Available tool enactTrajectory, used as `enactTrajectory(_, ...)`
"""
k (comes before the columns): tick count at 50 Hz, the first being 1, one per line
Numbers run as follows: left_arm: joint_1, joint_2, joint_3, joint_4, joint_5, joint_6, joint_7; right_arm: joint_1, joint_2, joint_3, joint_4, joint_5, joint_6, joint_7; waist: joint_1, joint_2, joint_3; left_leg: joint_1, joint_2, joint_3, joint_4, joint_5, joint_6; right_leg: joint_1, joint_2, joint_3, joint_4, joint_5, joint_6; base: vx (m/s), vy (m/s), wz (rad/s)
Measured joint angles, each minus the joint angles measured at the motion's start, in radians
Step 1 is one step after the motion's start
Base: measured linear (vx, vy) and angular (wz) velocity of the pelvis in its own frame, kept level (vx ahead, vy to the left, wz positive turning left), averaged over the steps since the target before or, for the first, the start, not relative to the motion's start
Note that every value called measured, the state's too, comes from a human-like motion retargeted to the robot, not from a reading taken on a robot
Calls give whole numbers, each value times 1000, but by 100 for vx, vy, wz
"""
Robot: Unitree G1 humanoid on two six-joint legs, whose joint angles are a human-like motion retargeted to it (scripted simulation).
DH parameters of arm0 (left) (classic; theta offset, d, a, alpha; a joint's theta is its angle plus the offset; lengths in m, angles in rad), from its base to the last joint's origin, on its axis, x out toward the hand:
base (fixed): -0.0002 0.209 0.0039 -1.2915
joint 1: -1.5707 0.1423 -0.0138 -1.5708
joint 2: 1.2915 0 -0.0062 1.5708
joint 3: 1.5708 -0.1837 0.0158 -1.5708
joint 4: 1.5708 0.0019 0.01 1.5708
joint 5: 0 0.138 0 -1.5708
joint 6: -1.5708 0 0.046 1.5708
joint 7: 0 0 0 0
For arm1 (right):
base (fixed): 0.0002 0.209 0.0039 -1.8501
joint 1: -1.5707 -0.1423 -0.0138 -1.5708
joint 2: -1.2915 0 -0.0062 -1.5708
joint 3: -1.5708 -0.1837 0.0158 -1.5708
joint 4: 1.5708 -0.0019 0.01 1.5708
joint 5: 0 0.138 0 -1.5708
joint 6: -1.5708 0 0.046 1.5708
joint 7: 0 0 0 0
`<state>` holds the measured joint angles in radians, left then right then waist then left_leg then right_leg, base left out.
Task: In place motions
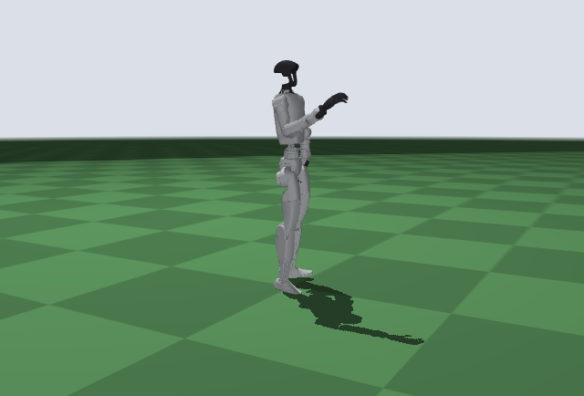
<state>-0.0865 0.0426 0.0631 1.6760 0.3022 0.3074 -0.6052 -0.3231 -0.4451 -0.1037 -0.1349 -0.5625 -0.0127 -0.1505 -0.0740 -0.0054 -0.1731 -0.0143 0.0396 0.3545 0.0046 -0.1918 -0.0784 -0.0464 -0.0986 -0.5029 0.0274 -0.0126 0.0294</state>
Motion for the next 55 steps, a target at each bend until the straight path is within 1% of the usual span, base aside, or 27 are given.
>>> enactTrajectory(1,5,0,-3,3,-16,-9,10,46,-4,-5,-1,-21,-120,-130,4,-1,-1,-5,-1,-5,1,2,0,1,-1,-7,-1,-1,0,5,2,37)
enactTrajectory(2,10,0,-6,6,-34,-19,20,92,-6,-7,3,-37,-216,-253,8,-3,-2,-9,-2,-9,2,4,-1,1,-2,-13,-3,-2,1,5,3,29)
enactTrajectory(3,15,1,-10,12,-55,-29,30,136,-5,-3,20,-45,-266,-366,11,-3,-3,-13,-2,-13,2,5,-1,1,-3,-16,-3,-3,2,3,3,21)
enactTrajectory(5,25,4,-9,24,-97,-43,50,215,8,22,82,-22,-307,-494,10,-2,-3,-17,-2,-15,3,8,-1,0,-4,-20,-4,-4,3,0,0,0)
enactTrajectory(7,39,3,6,24,-132,-47,64,278,43,58,181,-6,-308,-461,6,2,0,-17,-1,-13,2,9,-1,-1,-3,-17,-4,-3,2,0,0,0)
enactTrajectory(10,55,-1,30,24,-192,-59,93,348,96,107,378,14,-282,-290,-2,9,10,-10,0,-9,1,11,0,0,0,-10,-4,-2,1,0,0,0)
enactTrajectory(13,63,-4,36,24,-234,-67,116,382,149,141,619,48,-261,-165,-3,15,25,1,2,-2,-1,12,1,3,3,-1,-3,0,-1,0,0,-6)
enactTrajectory(15,67,-3,32,24,-236,-64,112,394,177,156,784,52,-222,-19,-2,20,29,7,3,3,-3,12,2,2,6,7,-3,2,-2,0,1,-19)
enactTrajectory(18,64,1,23,24,-203,-55,93,393,199,177,1033,-32,-111,377,-5,24,33,11,4,9,-5,14,2,0,8,14,-2,3,-3,0,0,0)
enactTrajectory(20,60,2,16,24,-177,-50,82,378,219,177,1218,-156,19,613,-10,26,33,11,5,11,-5,16,2,-2,9,17,-2,4,-3,0,0,0)
enactTrajectory(22,53,3,3,24,-147,-42,70,355,238,183,1395,-295,137,758,-12,30,33,9,7,12,-5,17,2,-4,10,18,-2,4,-3,0,0,0)
enactTrajectory(23,49,4,-4,24,-131,-37,65,341,249,187,1489,-338,164,799,-14,32,32,9,8,13,-5,17,2,-6,11,19,-1,5,-3,0,0,0)
enactTrajectory(25,40,3,-17,21,-96,-25,53,322,265,209,1668,-350,179,802,-14,35,32,8,9,15,-6,18,2,-8,12,21,-1,5,-3,0,0,0)
enactTrajectory(27,28,2,-30,16,-62,-16,43,324,274,239,1770,-282,197,780,7,36,35,9,11,33,-6,17,1,-9,17,39,-1,1,-3,-3,0,-76)
enactTrajectory(28,23,2,-32,8,-47,-12,41,332,281,243,1790,-229,227,764,60,31,34,15,17,86,-7,11,-3,-8,29,91,0,-10,-3,-4,1,-163)
enactTrajectory(30,24,-7,-17,-21,-23,-5,47,362,297,194,1793,-79,246,731,107,27,37,20,21,128,-7,7,-6,-1,41,131,-6,-18,-4,0,1,-111)
enactTrajectory(33,49,-39,42,-130,-106,5,37,387,308,104,1766,127,200,642,97,20,47,24,15,121,-6,9,-6,-1,39,123,-4,-14,-12,5,-1,6)
enactTrajectory(35,69,-72,99,-234,-225,-18,5,385,300,93,1757,173,166,603,76,32,51,24,27,107,-5,13,-7,-6,20,114,12,-11,11,0,-1,25)
enactTrajectory(37,72,-106,151,-367,-364,-35,-8,380,284,106,1744,142,156,619,55,46,53,22,36,97,-4,15,-6,-10,13,107,19,-8,21,-4,2,25)
enactTrajectory(38,67,-120,171,-440,-428,-43,1,378,274,114,1735,116,155,640,41,45,55,22,29,89,-4,15,-4,-10,18,97,13,-4,11,-4,3,27)
enactTrajectory(40,53,-128,187,-603,-525,-73,29,372,256,131,1718,64,148,680,29,47,57,22,26,84,-5,16,-3,-12,20,94,12,-2,7,-2,1,9)
enactTrajectory(43,27,-60,137,-842,-546,-104,28,369,240,141,1708,19,138,700,30,47,50,22,23,80,-5,18,-3,-12,18,89,12,-2,4,0,0,0)
enactTrajectory(46,-23,70,73,-1067,-519,-126,34,375,239,137,1708,10,141,697,40,41,35,20,17,75,-6,21,-3,-10,20,79,8,-4,-3,0,0,0)
enactTrajectory(48,-70,162,53,-1208,-493,-162,76,379,245,137,1711,9,140,699,45,37,24,17,13,73,-6,22,-3,-7,25,75,2,-5,-11,0,0,0)
enactTrajectory(51,-160,282,56,-1389,-434,-252,215,378,255,149,1711,-19,145,704,44,38,9,12,14,71,-6,24,-3,-5,30,70,-3,-7,-13,0,0,0)
enactTrajectory(53,-225,348,72,-1488,-383,-317,358,377,260,167,1705,-59,151,705,42,42,0,9,15,72,-6,25,-4,-6,34,70,-5,-8,-14,0,0,0)
enactTrajectory(55,-292,408,86,-1572,-321,-383,533,377,263,185,1697,-105,157,696,34,47,-10,6,16,68,-5,26,-3,-8,36,67,-7,-8,-15,0,0,0)
